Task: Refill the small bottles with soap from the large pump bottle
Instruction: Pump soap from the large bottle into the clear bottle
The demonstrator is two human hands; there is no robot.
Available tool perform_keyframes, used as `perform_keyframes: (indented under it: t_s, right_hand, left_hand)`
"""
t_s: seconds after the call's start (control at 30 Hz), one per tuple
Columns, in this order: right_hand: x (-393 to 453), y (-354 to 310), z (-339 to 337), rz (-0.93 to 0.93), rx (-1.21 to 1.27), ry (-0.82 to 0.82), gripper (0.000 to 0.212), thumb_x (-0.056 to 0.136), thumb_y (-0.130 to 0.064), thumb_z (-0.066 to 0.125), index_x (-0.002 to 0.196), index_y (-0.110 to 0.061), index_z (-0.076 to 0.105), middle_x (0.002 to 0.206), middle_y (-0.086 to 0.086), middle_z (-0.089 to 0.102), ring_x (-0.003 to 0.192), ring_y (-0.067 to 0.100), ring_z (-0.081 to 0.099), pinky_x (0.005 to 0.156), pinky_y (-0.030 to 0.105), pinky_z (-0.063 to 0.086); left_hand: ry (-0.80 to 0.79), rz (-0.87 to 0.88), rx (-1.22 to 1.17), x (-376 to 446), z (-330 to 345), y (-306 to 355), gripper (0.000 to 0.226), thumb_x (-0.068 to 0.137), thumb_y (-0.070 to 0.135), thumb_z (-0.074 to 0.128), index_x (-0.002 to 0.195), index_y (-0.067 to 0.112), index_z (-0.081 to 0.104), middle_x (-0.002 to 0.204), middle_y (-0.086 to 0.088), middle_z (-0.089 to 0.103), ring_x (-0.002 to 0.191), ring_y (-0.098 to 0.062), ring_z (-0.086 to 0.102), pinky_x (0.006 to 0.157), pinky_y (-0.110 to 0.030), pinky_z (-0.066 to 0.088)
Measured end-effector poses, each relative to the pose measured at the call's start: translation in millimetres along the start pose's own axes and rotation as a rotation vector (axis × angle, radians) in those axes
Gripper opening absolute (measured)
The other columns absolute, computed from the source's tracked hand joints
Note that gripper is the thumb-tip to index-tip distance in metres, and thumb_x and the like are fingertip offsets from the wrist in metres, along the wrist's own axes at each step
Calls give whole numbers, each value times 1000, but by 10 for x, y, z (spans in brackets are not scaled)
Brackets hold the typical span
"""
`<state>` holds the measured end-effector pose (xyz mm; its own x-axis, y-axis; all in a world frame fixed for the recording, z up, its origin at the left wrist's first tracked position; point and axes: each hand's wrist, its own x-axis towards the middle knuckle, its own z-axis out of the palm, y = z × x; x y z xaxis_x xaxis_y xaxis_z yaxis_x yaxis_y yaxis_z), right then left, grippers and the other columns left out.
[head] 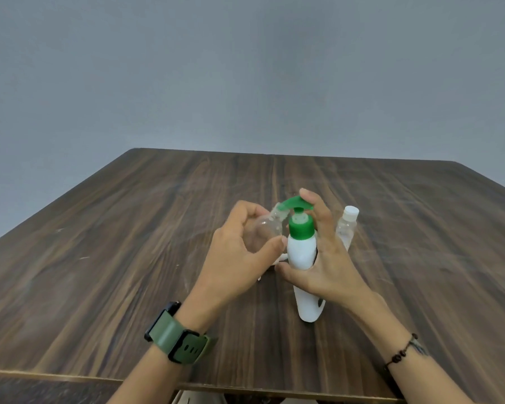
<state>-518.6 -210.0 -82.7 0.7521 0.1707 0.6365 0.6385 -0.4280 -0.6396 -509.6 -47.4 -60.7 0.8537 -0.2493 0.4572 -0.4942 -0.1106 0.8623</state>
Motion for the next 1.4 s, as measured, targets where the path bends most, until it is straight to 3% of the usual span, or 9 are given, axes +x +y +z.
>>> perform_keyframes:
  t_s: [0.1,0.2,0.3,0.67,0.83,0.93,1.1,1.23,1.4]
  right_hand:
    - [-6,19,8,-22,-49,21,86,61,-4,70,125,-42,27,107,-28,47,70,12,58,65,31,52]
    - [-41,14,10,-36,-74,80,82,61,-13,70,126,-39,27,112,-29,40,85,7,53,74,23,46]
    - [-15,4,-30,12,-108,29,89,61,-17,70,132,-42,22,116,-38,37,88,1,53,78,15,43]
    - [33,71,-21,5,-246,19,78,60,-22,63,127,-36,26,102,-16,48,76,17,52,70,25,40]
    - [63,73,-27,49,-273,-45,91,61,-18,67,133,-45,18,101,-17,47,77,15,52,69,24,42]
    - [55,73,-28,10,-338,25,77,58,-26,61,127,-36,27,106,-12,48,81,20,52,72,30,43]
    - [62,63,-81,80,-320,-76,93,60,-17,66,135,-42,18,107,-21,43,85,3,48,76,18,36]
    - [48,18,-103,39,-432,30,72,56,-29,55,124,-38,32,101,-16,48,86,21,50,71,35,45]
    - [78,-14,-115,79,-413,-113,97,61,-20,68,139,-43,14,122,-27,37,100,3,46,85,13,34]
  left_hand:
    - [14,-27,-163,21,-86,-22,22,61,29,52,80,18,51,56,-10,61,38,-22,48,36,-23,35]
    - [-8,-12,-268,40,-96,-51,17,65,21,49,78,12,53,54,-9,65,34,-25,45,35,-21,35]
    - [-14,-8,-382,82,-100,-103,23,71,26,55,85,9,58,62,-18,65,36,-26,49,38,-35,40]
    - [26,-97,-413,130,-124,-239,20,80,19,53,87,3,63,77,-39,61,33,-19,49,33,-18,30]
    - [65,-117,-445,180,-129,-300,18,80,19,53,84,6,64,74,-31,64,39,-25,51,35,-21,29]
    - [38,-109,-440,186,-104,-309,18,79,16,52,82,3,63,67,-29,63,35,-23,48,32,-14,27]
    - [62,-125,-454,227,-104,-317,17,78,17,52,80,5,63,67,-23,66,31,-20,48,31,-14,28]
    - [22,-133,-435,216,-71,-326,18,78,16,51,77,3,63,59,-9,66,29,-19,46,31,-14,26]
    - [74,-188,-457,249,-90,-312,22,79,18,50,83,-2,60,71,-26,65,32,-22,48,31,-14,26]
